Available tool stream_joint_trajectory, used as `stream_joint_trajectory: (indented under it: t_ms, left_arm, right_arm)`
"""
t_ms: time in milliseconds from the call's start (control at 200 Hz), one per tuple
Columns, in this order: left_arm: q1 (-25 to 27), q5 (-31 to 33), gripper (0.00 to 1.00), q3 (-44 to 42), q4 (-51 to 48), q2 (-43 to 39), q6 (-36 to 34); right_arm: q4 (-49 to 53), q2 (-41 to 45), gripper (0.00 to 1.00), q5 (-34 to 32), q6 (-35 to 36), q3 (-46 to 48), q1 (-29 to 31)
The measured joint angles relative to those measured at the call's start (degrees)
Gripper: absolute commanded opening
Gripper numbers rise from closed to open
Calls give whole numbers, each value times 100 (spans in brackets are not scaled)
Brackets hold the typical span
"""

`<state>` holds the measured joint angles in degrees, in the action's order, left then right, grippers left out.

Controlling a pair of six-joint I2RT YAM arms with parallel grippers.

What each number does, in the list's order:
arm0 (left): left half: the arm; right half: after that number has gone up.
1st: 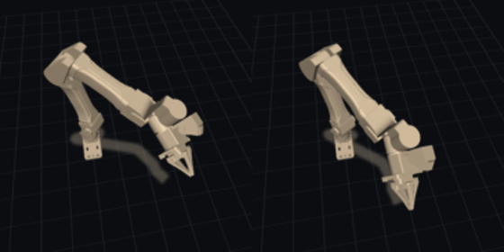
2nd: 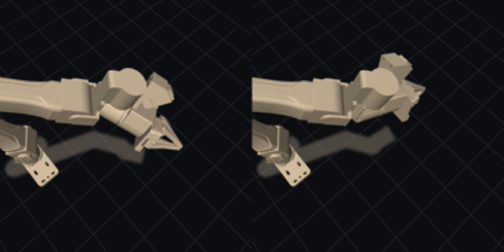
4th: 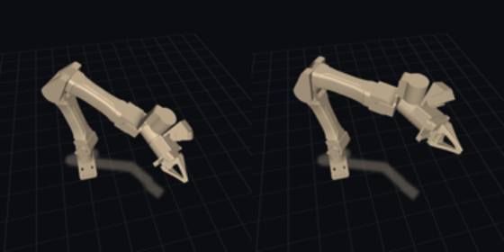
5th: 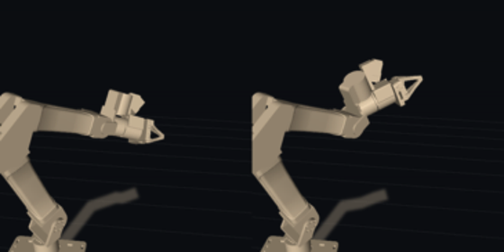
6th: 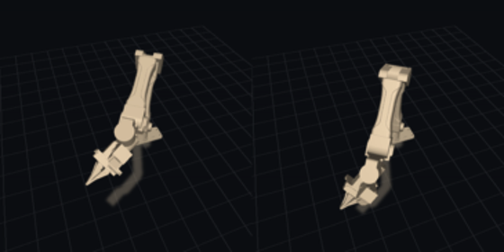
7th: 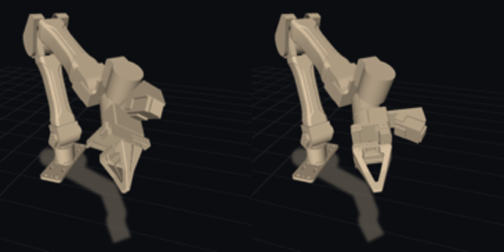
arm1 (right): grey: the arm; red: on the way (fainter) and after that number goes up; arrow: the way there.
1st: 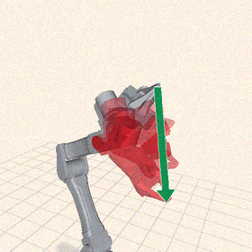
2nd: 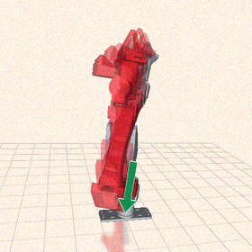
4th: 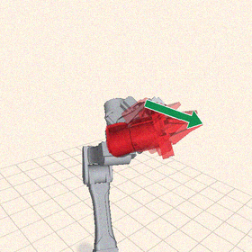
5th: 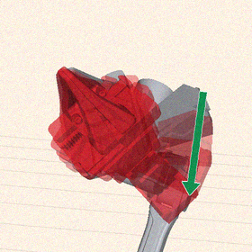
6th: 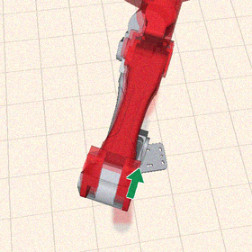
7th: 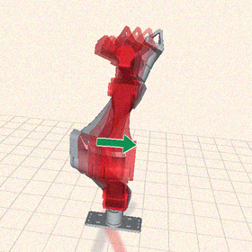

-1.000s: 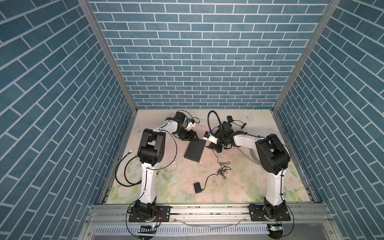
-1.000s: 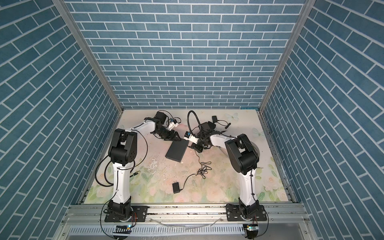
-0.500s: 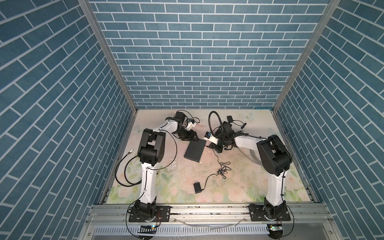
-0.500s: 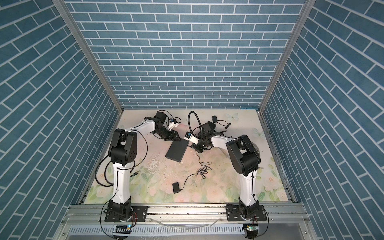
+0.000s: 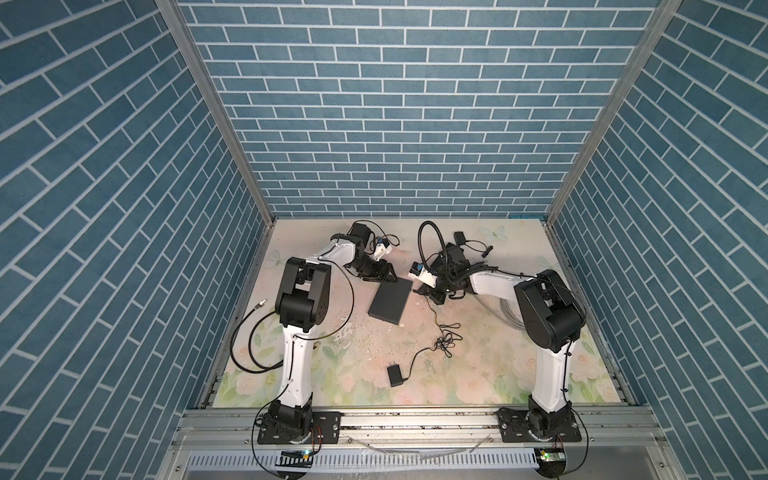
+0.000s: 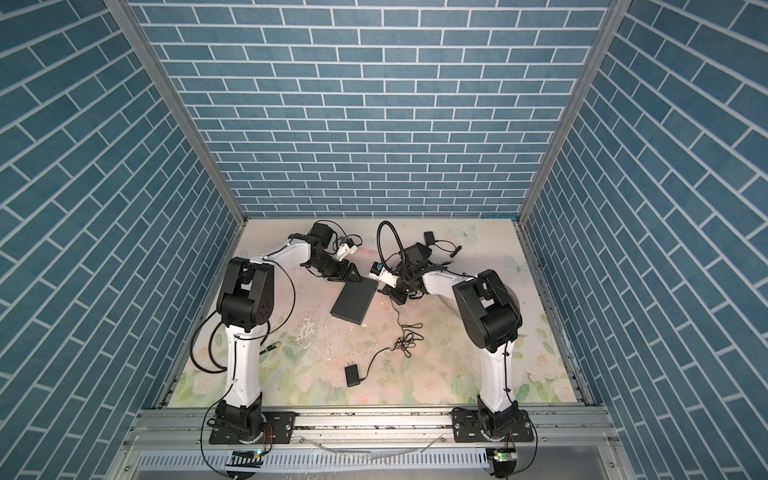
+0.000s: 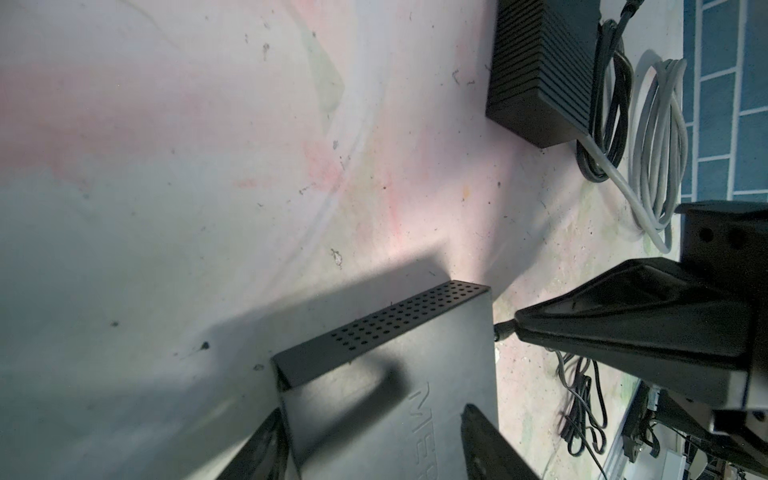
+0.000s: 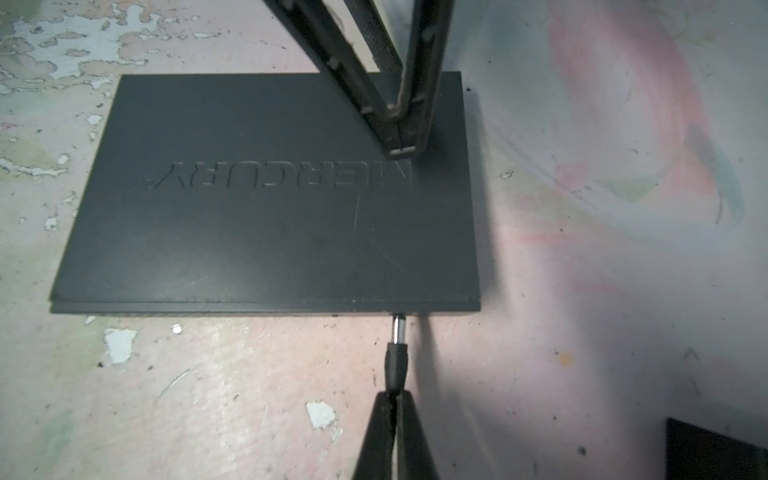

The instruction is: Insert the plug into the switch port

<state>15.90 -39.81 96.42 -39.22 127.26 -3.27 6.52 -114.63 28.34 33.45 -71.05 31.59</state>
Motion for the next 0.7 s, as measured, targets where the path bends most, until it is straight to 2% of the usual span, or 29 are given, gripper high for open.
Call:
stream_joint_trajectory:
  t_ms: [700]
  left_arm:
    - [46,-48,65,9,-4,0,-44]
  right_arm:
    - [4,-68,0,-2,-20,-59,28]
